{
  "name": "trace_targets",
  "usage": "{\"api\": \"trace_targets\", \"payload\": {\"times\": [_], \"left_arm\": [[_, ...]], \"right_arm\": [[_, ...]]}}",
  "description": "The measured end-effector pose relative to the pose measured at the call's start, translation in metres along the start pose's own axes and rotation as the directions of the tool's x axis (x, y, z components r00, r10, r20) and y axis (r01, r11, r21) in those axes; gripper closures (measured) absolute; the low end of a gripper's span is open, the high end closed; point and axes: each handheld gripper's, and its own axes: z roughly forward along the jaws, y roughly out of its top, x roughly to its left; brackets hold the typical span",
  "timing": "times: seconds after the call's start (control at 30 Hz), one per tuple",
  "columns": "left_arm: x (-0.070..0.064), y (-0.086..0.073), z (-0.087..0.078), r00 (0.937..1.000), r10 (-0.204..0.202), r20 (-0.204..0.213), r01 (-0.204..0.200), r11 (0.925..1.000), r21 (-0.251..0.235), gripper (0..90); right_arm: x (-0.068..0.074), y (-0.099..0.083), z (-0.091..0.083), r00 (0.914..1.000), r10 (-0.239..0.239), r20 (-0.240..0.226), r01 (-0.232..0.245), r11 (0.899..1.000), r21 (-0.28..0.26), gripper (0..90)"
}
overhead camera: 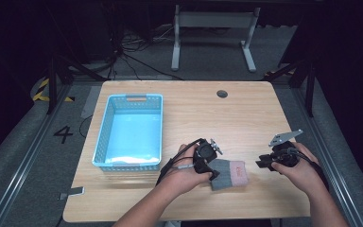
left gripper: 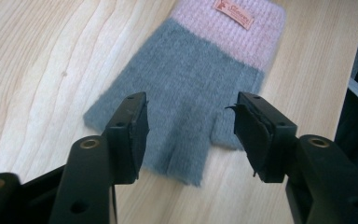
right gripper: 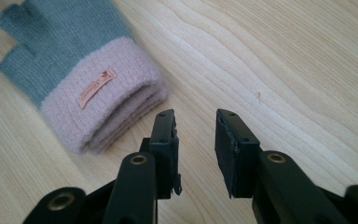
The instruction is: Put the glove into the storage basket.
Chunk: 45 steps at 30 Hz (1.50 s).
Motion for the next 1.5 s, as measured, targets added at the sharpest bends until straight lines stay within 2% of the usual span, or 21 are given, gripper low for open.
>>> {"api": "trace_targets", "payload": {"times": [0.13,0.2,0.27,0.43,0.53,0.77,0.9,1.13,1.23,1.33,1.5], "left_arm": [[0.002,0.007,0.012,0.9997,0.022,-0.009,-0.022,0.9988,0.044,38.3],[0.001,0.009,0.016,0.9997,0.021,-0.012,-0.02,0.9979,0.061,36.3],[0.002,0.012,0.021,0.9996,0.021,-0.018,-0.02,0.9977,0.064,34.4],[0.002,0.017,0.031,0.999,0.04,-0.022,-0.038,0.9969,0.068,29.2],[0.001,0.019,0.037,0.9985,0.05,-0.021,-0.049,0.9967,0.065,28.2],[0.001,0.021,0.053,0.9969,0.073,-0.031,-0.069,0.9908,0.116,25.4],[0.001,0.021,0.056,0.9964,0.079,-0.03,-0.074,0.9886,0.131,23.9],[-0.005,0.022,0.061,0.9939,0.091,-0.062,-0.081,0.984,0.159,22.6],[-0.005,0.022,0.061,0.9953,0.073,-0.063,-0.062,0.9847,0.163,26.0],[-0.007,0.021,0.06,0.9953,0.071,-0.066,-0.06,0.9857,0.158,33.1],[-0.007,0.021,0.057,0.996,0.085,-0.028,-0.081,0.9863,0.144,61.1]], "right_arm": [[0.0,0.0,-0.001,0.9999,0.006,-0.009,-0.006,1.0,-0.01,67.7],[-0.001,-0.001,-0.001,0.9994,0.007,-0.033,-0.008,1.0,-0.022,67.0],[-0.002,-0.001,-0.001,0.9983,0.015,-0.056,-0.017,0.999,-0.034,66.5],[-0.001,-0.002,-0.001,0.9978,0.016,-0.065,-0.019,0.999,-0.038,65.4],[-0.002,-0.002,-0.001,0.9971,0.024,-0.073,-0.027,0.999,-0.043,64.4],[-0.003,-0.003,-0.002,0.9964,0.033,-0.078,-0.036,0.998,-0.049,63.3],[-0.003,-0.003,-0.002,0.9961,0.036,-0.081,-0.04,0.998,-0.052,63.0],[-0.003,-0.003,-0.003,0.9949,0.04,-0.092,-0.046,0.997,-0.062,62.4],[-0.003,-0.003,-0.003,0.9943,0.044,-0.097,-0.051,0.997,-0.066,62.1],[-0.005,-0.004,-0.003,0.9935,0.052,-0.102,-0.059,0.996,-0.067,62.1],[-0.007,-0.005,-0.004,0.9924,0.059,-0.108,-0.068,0.995,-0.08,62.2]]}}
